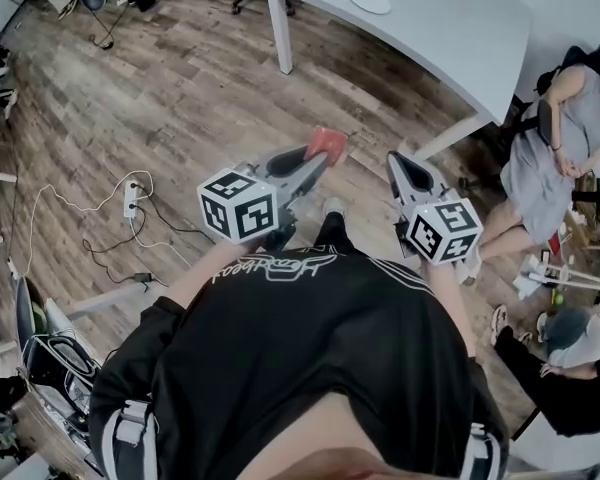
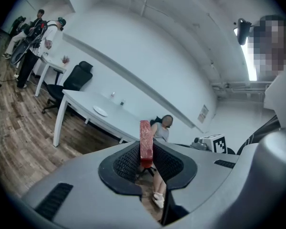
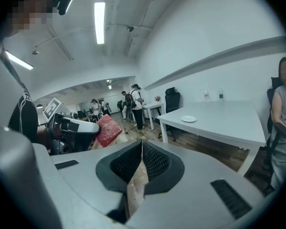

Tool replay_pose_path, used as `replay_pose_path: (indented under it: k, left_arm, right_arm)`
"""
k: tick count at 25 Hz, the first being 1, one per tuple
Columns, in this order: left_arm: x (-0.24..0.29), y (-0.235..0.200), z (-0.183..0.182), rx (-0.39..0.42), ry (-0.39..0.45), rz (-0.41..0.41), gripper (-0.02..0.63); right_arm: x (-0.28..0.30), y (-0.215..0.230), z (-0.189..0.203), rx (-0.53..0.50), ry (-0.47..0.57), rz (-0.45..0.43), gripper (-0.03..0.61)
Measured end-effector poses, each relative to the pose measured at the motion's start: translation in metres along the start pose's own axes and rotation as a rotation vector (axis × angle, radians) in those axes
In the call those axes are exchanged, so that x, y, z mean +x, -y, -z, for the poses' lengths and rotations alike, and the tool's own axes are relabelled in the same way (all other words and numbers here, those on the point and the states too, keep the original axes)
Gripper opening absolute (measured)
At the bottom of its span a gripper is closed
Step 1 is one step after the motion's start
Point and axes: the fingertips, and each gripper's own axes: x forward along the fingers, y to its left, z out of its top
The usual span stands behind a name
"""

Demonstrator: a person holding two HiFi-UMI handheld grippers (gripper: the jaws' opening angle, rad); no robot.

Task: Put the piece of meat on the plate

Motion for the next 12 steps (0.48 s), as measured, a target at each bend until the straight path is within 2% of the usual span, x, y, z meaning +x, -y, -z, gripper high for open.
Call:
replay_pose_path:
  k: [12]
  left_arm:
    - [0.144,-0.077,-0.065,-0.072,-0.025,-0.06,0.083]
  right_arm:
    - [0.099,0.145,-0.044,0.062,-0.05,-0.085,0.011]
